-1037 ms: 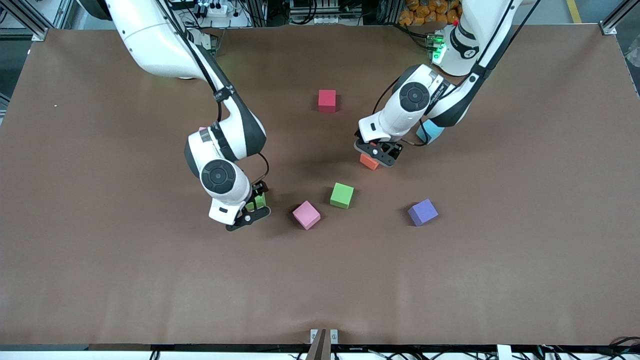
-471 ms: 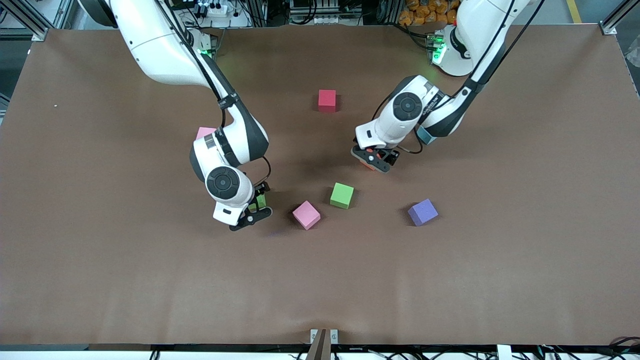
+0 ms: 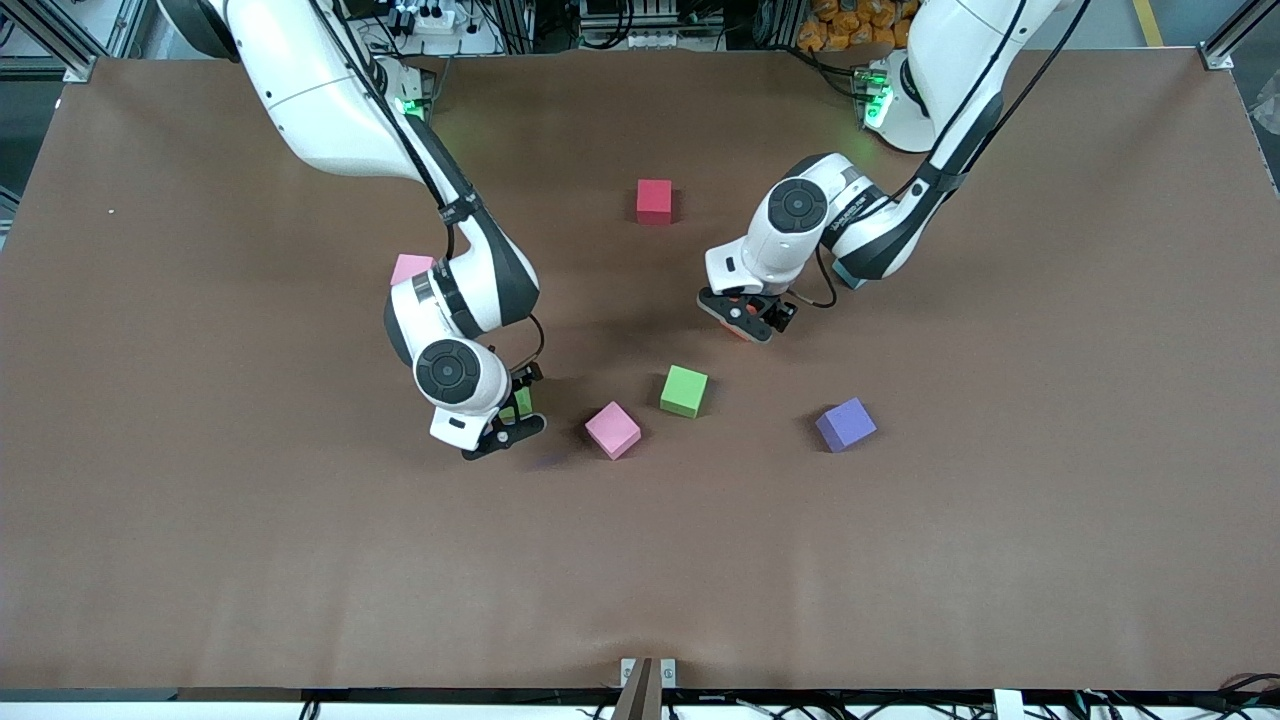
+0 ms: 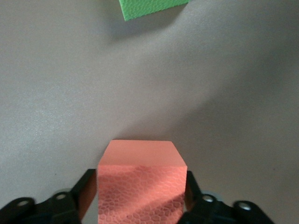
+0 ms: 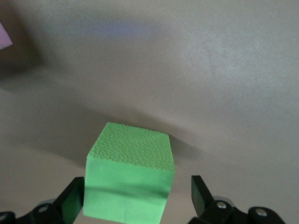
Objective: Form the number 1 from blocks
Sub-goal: 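Place the orange cube against the red cube with the left gripper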
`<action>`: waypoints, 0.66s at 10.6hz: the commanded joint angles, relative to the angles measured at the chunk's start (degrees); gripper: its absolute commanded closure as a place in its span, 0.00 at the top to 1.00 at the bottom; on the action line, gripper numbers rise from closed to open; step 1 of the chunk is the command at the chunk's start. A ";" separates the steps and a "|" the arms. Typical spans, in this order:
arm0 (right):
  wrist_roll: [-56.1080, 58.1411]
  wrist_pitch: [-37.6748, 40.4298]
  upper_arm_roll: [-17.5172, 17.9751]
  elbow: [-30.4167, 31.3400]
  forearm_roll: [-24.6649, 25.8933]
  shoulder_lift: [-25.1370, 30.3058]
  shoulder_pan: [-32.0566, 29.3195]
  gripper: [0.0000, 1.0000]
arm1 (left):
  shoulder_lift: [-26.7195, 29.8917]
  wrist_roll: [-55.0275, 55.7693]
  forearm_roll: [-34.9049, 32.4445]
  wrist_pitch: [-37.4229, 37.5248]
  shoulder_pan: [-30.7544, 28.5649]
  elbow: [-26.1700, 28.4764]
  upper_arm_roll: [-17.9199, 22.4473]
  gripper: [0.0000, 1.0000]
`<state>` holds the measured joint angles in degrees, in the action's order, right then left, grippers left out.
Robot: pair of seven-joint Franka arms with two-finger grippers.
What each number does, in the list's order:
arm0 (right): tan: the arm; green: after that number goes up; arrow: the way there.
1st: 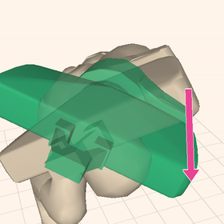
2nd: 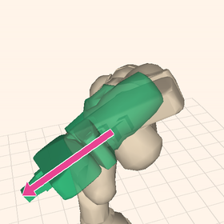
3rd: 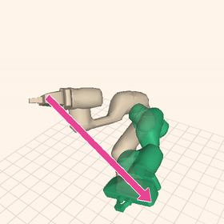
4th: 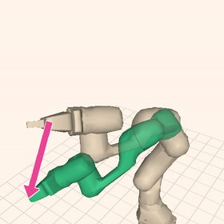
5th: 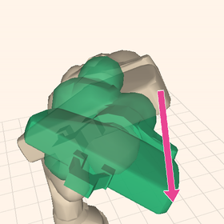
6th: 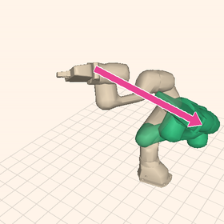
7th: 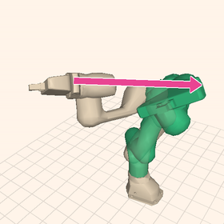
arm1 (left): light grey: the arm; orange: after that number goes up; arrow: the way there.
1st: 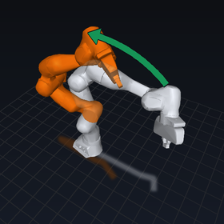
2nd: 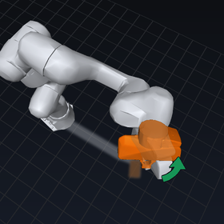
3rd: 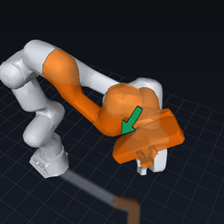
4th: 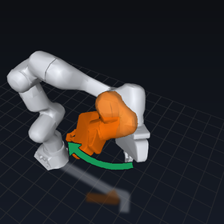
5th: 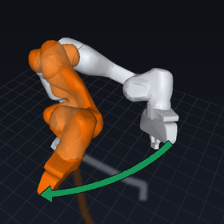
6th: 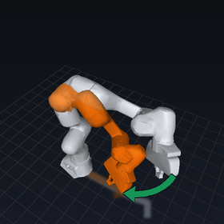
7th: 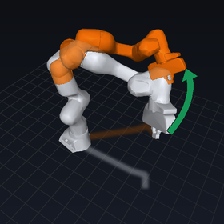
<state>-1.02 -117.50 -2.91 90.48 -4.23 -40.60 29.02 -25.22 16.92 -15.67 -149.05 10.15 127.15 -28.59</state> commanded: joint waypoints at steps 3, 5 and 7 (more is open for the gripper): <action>0.76 -0.54 0.18 -0.04 -1.04 -1.32 -0.02 1.00 | 4.20 26.95 -1.56 2.88 3.29 -0.93 -0.59 0.00; 0.76 -1.15 0.18 -0.04 -0.95 -1.33 0.16 0.32 | 4.22 42.77 -1.30 3.42 3.73 -1.98 -2.95 0.00; 0.67 -1.16 0.18 -0.13 -0.95 -1.24 0.51 0.00 | 3.69 52.92 -1.38 3.42 5.22 -2.25 -5.59 0.00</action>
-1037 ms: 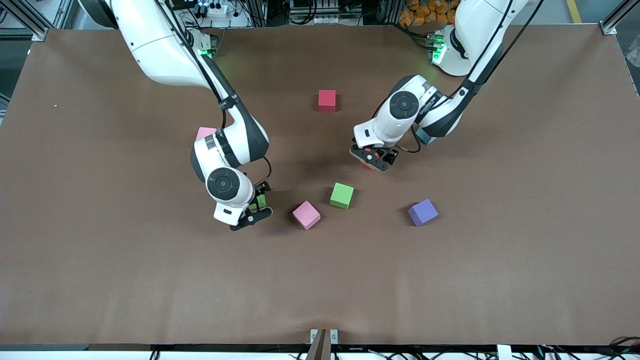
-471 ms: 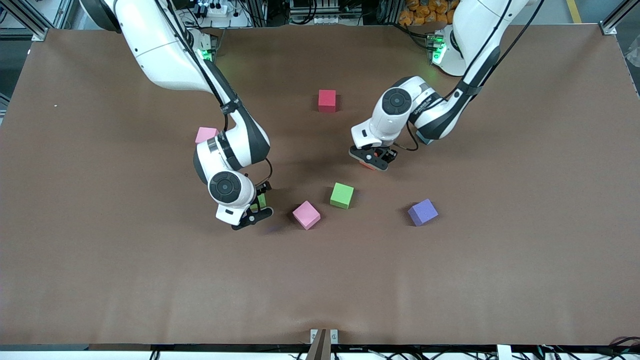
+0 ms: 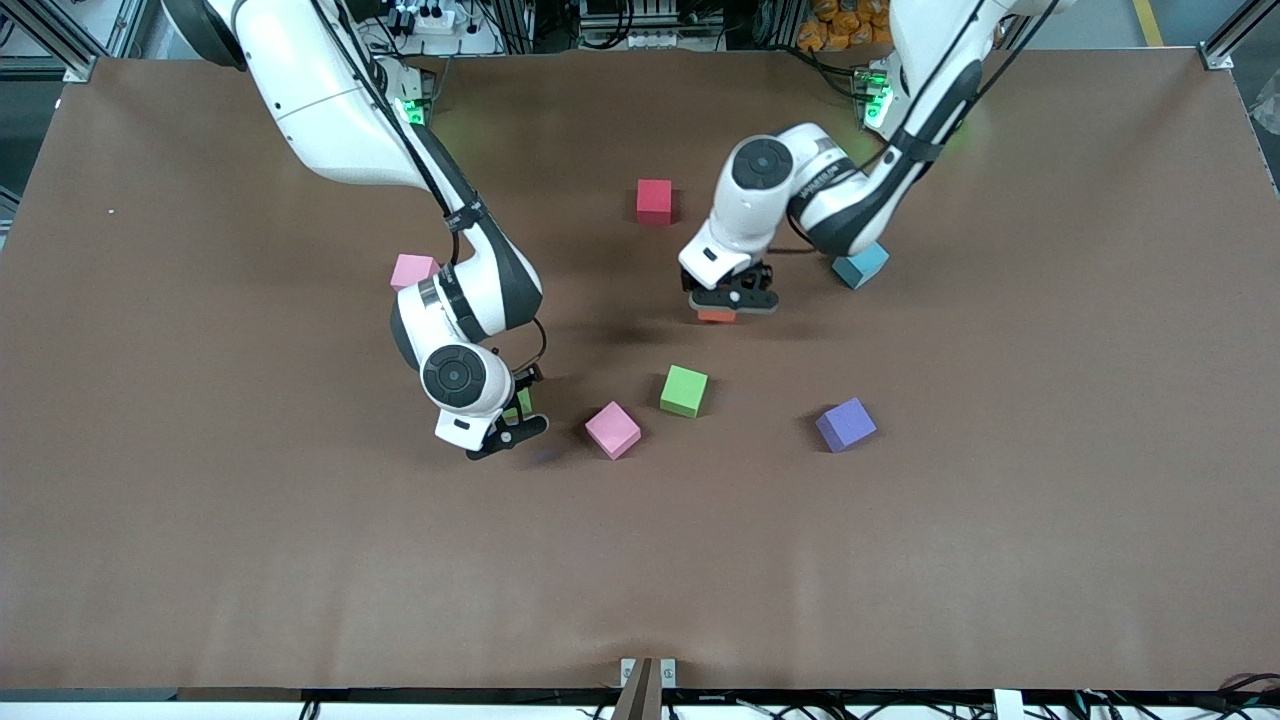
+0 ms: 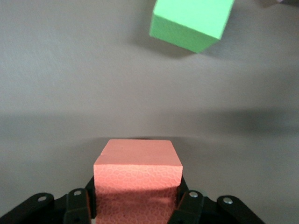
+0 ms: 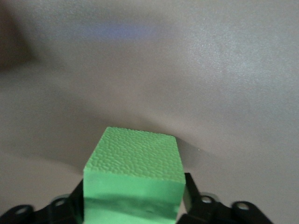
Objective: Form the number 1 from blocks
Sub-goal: 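Place the orange cube against the red cube with the left gripper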
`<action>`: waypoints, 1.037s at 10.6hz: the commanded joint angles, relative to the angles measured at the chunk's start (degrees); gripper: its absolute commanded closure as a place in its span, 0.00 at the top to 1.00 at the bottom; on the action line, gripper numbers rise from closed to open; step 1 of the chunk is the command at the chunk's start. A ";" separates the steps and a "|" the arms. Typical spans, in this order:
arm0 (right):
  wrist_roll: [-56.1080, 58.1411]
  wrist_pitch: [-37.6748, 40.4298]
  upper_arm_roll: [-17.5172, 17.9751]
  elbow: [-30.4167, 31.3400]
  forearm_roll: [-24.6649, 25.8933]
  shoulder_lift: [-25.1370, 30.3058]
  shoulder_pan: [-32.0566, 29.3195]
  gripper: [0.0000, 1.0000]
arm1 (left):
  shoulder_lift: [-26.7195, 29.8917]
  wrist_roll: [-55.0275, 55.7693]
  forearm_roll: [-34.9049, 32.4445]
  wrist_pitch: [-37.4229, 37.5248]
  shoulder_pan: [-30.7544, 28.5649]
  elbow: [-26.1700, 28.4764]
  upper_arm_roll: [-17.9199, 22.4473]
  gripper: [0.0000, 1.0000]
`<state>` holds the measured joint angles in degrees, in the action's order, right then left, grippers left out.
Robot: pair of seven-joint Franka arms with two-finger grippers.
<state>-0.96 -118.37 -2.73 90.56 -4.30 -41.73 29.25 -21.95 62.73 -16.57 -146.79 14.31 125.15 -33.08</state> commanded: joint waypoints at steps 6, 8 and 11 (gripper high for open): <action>-0.27 0.24 0.01 -0.47 -0.88 0.95 0.46 0.00 | -4.67 13.56 -1.27 -1.73 4.94 -0.44 -4.27 0.00; -1.94 0.42 0.18 -0.47 -0.88 1.48 1.16 0.00 | -5.30 13.47 -1.27 -1.92 6.25 -0.61 -4.27 0.00; -2.82 0.86 0.09 -0.47 -0.88 1.92 1.51 0.00 | -6.52 13.21 -1.27 -1.92 7.66 -1.40 -4.27 0.00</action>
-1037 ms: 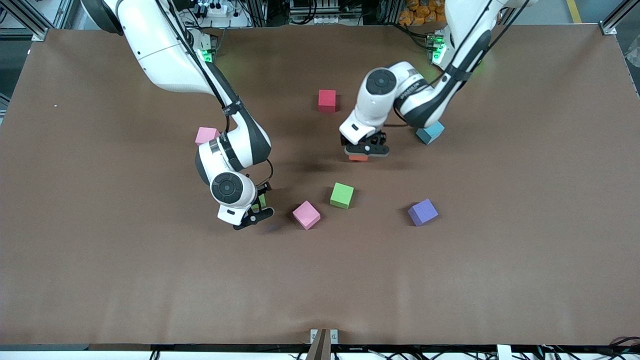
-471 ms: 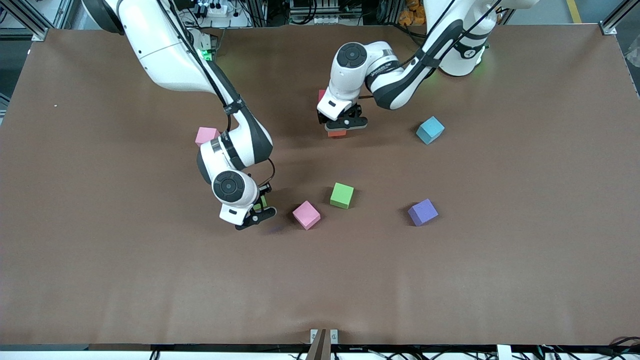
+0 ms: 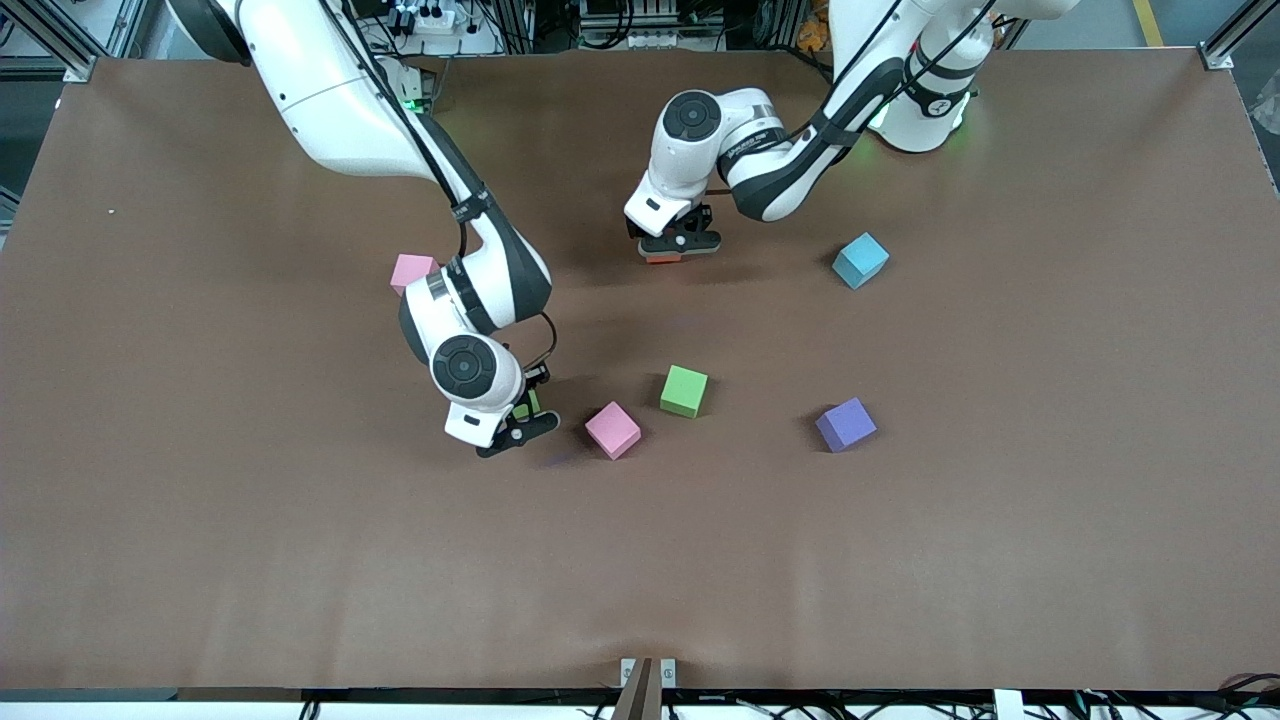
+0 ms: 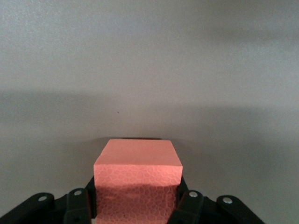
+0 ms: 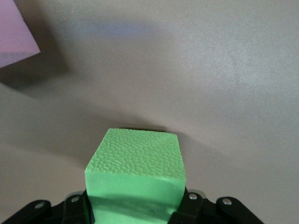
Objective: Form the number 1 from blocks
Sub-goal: 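Place the orange cube against the red cube with the left gripper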
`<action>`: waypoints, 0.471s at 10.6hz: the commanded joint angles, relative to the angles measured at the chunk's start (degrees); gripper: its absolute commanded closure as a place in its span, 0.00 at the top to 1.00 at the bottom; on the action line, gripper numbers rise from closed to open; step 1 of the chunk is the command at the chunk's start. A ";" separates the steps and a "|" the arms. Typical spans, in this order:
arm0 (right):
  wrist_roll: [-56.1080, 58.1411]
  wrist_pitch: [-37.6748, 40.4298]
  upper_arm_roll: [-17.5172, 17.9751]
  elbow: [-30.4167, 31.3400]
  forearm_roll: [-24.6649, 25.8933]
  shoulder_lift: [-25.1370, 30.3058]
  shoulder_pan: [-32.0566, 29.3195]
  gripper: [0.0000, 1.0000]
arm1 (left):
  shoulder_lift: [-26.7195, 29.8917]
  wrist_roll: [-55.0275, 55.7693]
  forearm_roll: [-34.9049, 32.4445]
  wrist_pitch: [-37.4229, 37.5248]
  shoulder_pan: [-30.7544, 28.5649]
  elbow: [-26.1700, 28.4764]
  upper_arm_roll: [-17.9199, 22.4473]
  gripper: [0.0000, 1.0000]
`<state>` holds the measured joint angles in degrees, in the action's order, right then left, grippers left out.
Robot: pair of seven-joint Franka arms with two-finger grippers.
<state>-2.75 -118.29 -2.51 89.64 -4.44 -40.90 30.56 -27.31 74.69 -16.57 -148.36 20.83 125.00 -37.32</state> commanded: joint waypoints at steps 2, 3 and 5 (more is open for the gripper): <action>-1.12 1.22 -0.13 0.45 -0.75 1.18 0.29 0.00 | -2.05 1.07 -1.45 -0.35 1.67 -1.60 0.05 0.00; -1.12 1.22 -0.13 0.45 -0.75 1.18 0.29 0.00 | -2.31 0.98 -2.58 -0.35 2.02 -1.60 -0.04 0.00; -1.12 1.31 -0.13 0.45 -0.75 1.53 0.20 0.00 | -3.19 1.07 -4.61 -0.35 2.03 -1.51 -0.04 0.00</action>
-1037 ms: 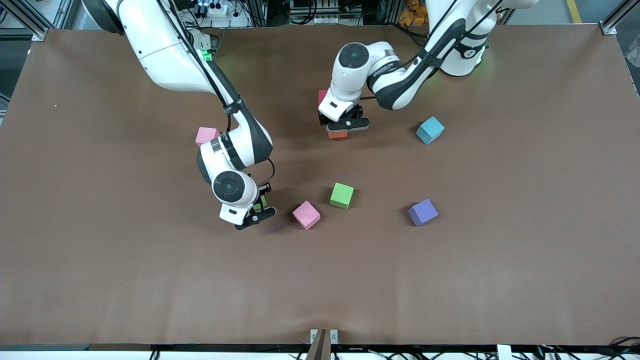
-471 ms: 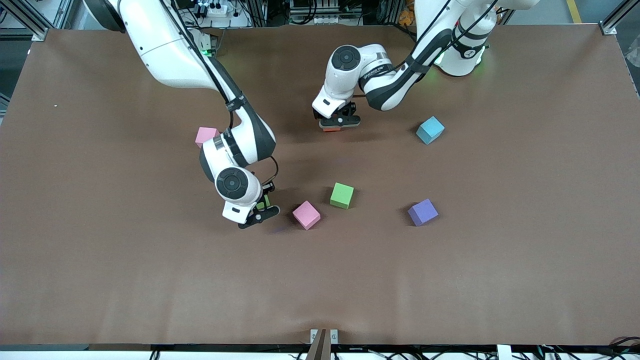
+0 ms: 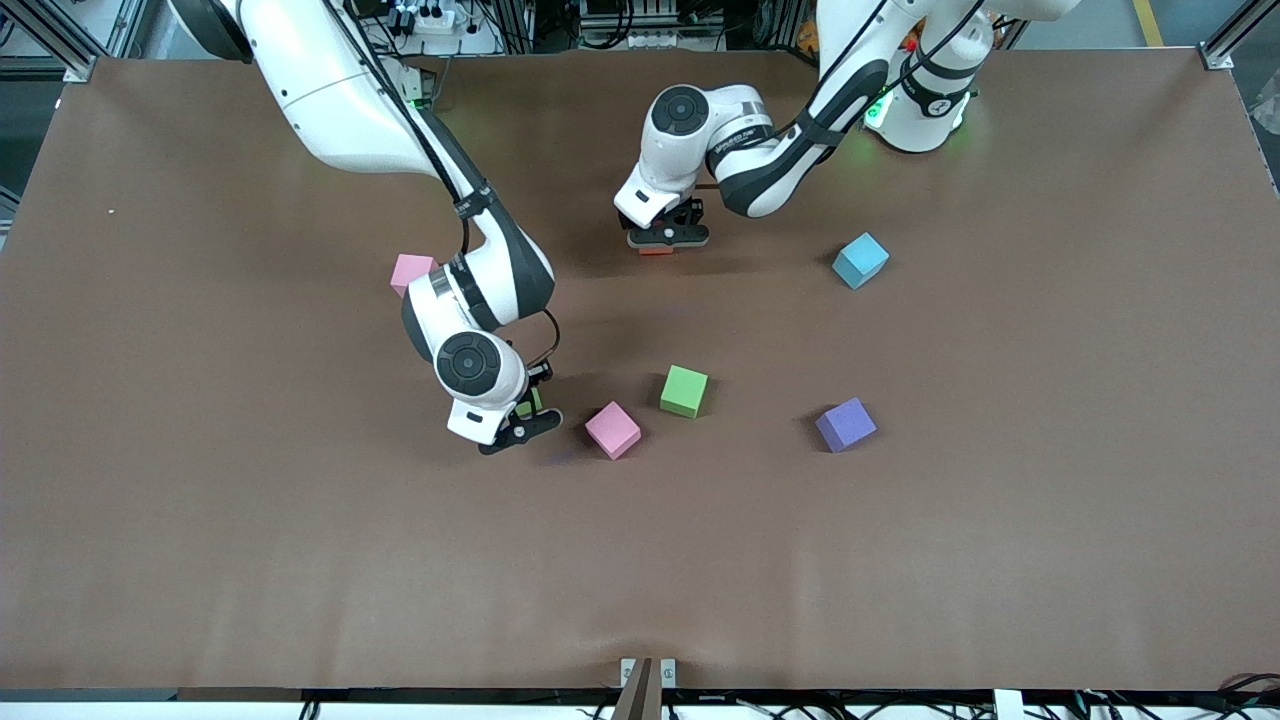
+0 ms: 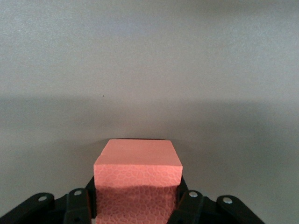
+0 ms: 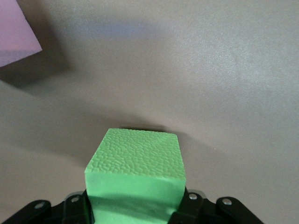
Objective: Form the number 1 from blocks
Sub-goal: 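Open the left gripper and withdraw while the right gripper carries green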
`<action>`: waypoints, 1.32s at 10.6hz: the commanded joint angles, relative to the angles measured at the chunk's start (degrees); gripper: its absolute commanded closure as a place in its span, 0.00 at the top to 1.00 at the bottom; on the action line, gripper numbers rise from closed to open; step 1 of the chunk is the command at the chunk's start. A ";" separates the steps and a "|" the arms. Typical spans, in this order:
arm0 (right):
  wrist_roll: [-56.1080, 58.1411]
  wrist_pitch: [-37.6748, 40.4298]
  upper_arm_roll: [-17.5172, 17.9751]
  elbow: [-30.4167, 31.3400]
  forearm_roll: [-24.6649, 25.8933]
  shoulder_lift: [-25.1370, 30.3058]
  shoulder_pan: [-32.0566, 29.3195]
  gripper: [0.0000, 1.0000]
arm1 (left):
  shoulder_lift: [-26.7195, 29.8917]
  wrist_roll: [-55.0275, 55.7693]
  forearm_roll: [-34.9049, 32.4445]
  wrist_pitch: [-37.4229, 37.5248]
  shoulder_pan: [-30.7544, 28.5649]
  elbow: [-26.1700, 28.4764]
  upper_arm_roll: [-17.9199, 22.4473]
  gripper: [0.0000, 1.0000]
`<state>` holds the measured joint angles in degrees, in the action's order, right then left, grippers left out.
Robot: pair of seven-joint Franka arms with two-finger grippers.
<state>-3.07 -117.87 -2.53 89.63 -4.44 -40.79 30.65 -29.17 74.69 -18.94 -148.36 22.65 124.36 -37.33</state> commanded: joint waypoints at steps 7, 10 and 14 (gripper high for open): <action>-6.14 0.27 -0.02 0.11 -0.83 2.20 0.29 0.00 | -2.47 1.34 -2.25 -0.44 0.03 -1.57 -0.02 0.99; -13.44 -0.08 -0.02 0.28 -0.74 1.77 3.27 0.00 | 0.49 2.30 -1.63 0.17 -1.02 -1.57 -0.11 1.00; -20.81 0.10 -0.02 0.64 -0.74 1.68 8.44 0.00 | 16.04 0.39 -1.54 11.13 -12.08 -1.66 -3.79 1.00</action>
<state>-19.77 -117.81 -2.31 89.66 -4.58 -39.78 36.54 -21.45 75.42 -19.35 -142.10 14.87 120.84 -39.06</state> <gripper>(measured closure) 0.388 0.000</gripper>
